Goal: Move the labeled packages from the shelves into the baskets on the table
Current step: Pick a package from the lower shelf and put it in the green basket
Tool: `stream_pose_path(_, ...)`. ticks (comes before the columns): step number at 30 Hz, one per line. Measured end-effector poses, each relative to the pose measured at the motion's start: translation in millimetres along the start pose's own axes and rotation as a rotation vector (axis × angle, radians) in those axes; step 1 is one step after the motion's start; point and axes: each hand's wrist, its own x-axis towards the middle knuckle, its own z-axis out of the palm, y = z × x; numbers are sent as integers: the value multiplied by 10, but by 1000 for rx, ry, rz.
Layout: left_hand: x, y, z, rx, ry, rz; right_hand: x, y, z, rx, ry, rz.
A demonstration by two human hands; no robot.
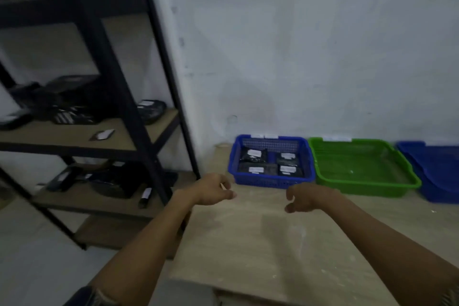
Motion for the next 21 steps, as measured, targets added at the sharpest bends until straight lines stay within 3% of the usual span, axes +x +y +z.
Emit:
stream_pose_path(11,-2013,-1226,-935,-75,53,21,-809,-2091,-128,17,148,-72)
stream_pose_path(14,-2417,-1739,-1104,5,82,34,-914,-2769,-9,66,150,-119)
stream_pose_path(21,-3008,-2524,-1473,-14,55,-19,-963,-3990,-61,23,-22,-152)
